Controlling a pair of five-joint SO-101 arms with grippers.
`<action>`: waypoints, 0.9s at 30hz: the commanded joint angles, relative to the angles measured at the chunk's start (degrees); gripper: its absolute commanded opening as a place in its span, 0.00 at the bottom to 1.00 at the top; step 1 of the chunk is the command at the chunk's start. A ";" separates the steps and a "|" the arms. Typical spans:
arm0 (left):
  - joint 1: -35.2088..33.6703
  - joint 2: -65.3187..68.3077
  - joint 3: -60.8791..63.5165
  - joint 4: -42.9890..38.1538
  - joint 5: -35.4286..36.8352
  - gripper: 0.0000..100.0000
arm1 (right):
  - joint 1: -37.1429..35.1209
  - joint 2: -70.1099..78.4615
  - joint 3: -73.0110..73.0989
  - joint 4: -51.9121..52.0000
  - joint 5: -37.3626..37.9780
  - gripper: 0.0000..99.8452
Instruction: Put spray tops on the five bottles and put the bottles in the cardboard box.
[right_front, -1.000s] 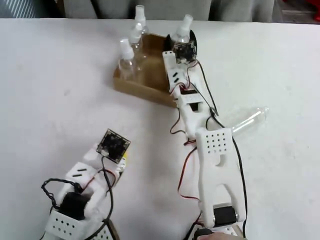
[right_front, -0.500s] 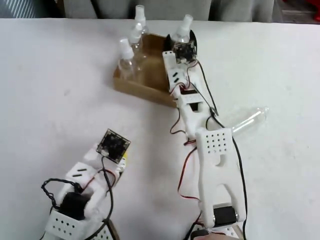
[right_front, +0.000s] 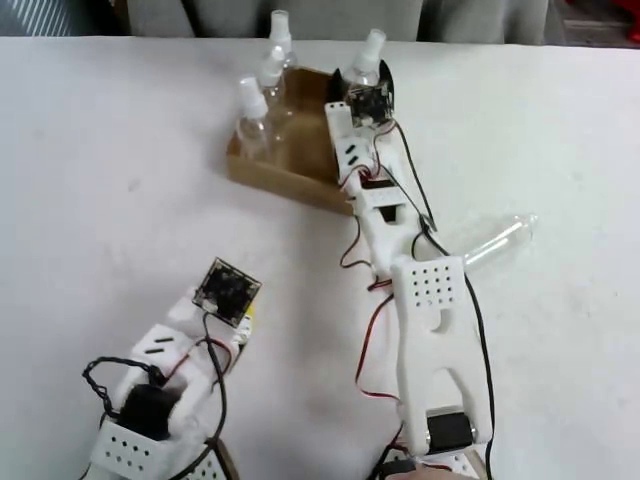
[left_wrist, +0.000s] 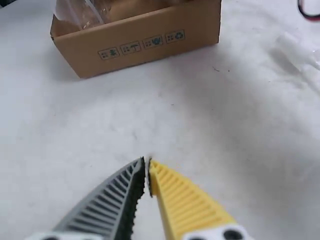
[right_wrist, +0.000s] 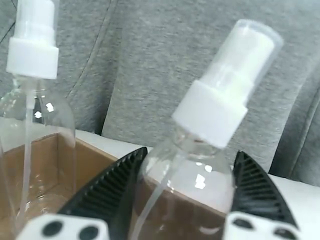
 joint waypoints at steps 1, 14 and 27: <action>-0.57 -0.48 -0.09 -0.70 -0.44 0.02 | 0.48 -3.03 -1.67 0.40 0.18 0.23; -0.22 -0.48 -0.09 -1.67 0.09 0.02 | 0.22 -2.95 -1.76 0.31 0.09 0.23; -0.22 -0.48 -0.09 -1.76 0.09 0.02 | -0.04 -3.12 -1.85 3.21 -4.13 0.23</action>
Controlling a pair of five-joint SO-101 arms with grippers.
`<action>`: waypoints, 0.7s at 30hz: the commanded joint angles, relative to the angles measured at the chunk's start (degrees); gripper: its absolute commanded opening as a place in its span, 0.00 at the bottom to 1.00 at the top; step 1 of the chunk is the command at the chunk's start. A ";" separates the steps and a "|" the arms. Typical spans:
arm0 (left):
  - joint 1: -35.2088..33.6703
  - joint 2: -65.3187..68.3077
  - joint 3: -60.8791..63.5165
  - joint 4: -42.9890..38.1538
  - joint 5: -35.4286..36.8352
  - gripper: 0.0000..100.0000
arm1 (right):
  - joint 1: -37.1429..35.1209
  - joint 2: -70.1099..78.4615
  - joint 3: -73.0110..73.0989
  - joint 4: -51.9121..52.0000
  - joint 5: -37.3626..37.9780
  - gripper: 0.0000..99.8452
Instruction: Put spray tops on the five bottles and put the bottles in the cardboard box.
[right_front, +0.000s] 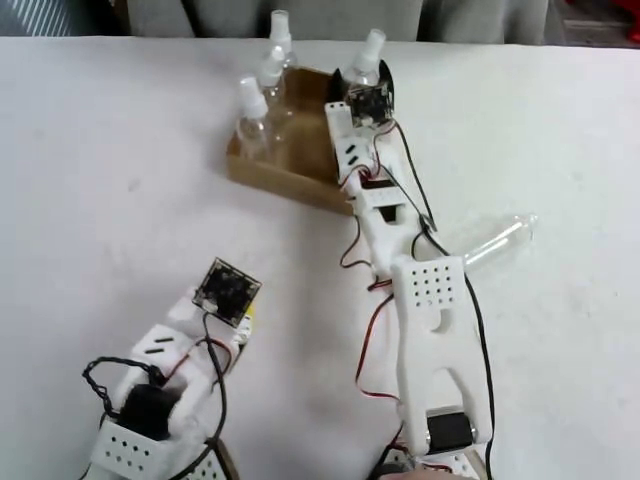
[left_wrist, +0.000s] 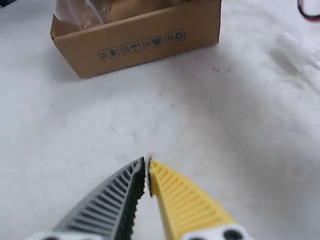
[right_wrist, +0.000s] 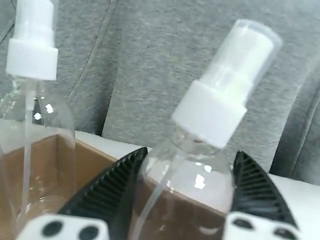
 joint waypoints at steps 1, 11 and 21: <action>-0.22 -0.48 -0.09 -1.67 0.09 0.02 | -0.04 -3.38 -1.93 4.26 -3.87 0.23; -0.40 -0.48 -0.09 -1.58 -0.18 0.02 | -0.04 -3.65 -2.73 6.81 -4.22 0.23; -0.48 -0.48 -0.09 -1.58 -0.35 0.02 | -0.04 -3.65 -2.64 6.81 -4.22 0.23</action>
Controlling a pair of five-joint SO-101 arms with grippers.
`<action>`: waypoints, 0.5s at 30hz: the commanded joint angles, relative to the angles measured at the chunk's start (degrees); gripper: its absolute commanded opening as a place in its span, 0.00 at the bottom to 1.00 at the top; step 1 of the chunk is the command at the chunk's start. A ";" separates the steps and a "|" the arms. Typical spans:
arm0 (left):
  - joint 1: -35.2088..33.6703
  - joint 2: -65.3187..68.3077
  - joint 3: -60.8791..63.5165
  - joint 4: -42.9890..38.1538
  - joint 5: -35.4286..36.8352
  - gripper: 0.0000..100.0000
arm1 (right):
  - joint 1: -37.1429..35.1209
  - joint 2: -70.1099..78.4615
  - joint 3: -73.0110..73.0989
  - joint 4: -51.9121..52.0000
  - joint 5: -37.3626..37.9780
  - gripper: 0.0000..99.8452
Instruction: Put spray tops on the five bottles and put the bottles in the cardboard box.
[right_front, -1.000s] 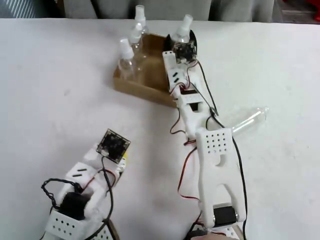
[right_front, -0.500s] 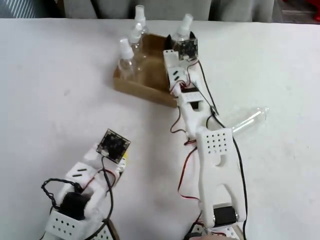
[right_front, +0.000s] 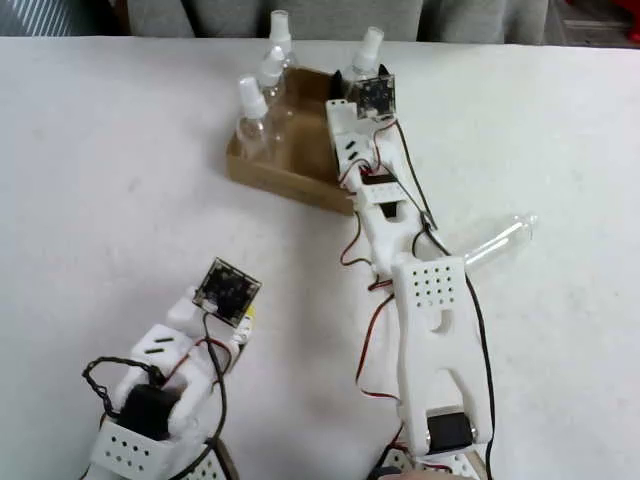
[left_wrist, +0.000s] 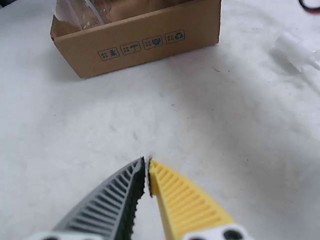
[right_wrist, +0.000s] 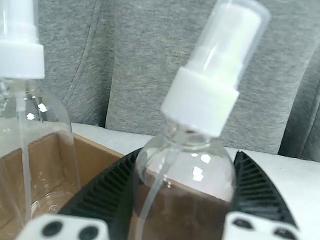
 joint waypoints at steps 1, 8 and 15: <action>-0.48 -0.48 -0.09 -1.49 -0.35 0.02 | -0.04 -3.03 -1.05 0.48 -0.70 0.23; -0.57 -0.48 -0.09 -1.49 -0.35 0.02 | 0.66 -3.03 -1.05 0.22 -0.70 0.23; -0.57 -0.48 -0.09 -1.49 -0.35 0.02 | 0.92 -3.03 -1.05 0.13 -0.70 0.23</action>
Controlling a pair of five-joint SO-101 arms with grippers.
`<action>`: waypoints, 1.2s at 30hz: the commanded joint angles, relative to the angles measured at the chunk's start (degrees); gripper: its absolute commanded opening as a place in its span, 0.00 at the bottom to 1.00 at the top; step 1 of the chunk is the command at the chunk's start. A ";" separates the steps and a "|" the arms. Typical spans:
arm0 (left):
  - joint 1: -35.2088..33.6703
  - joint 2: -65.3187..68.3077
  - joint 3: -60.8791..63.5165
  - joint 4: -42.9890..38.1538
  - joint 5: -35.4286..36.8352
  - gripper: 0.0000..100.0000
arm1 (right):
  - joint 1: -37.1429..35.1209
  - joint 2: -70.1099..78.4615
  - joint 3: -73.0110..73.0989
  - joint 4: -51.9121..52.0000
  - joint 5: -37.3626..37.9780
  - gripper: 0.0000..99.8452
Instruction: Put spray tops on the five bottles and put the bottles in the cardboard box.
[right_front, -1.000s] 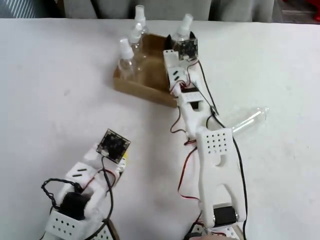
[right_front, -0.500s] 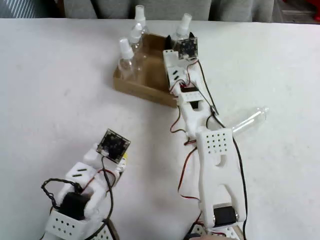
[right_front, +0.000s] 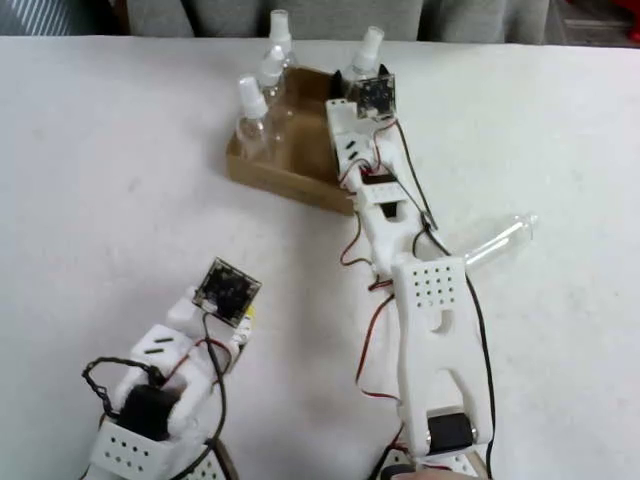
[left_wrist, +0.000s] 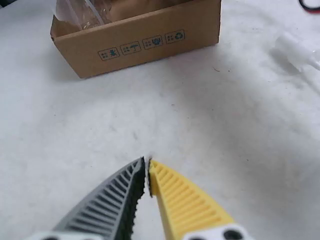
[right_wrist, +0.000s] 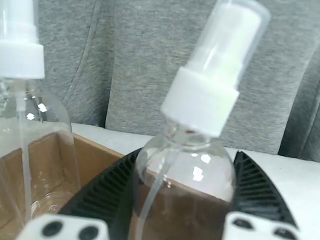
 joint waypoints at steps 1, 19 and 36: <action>-0.57 -0.48 -0.09 -1.49 -0.35 0.02 | 0.92 -3.03 -1.05 0.13 -0.70 0.23; -0.57 -0.48 -0.09 -1.76 -0.35 0.02 | 1.63 -3.12 3.87 -12.18 -0.26 0.23; -0.57 -0.48 -0.09 -1.85 -0.35 0.02 | 2.33 -3.56 8.00 -20.26 3.78 0.23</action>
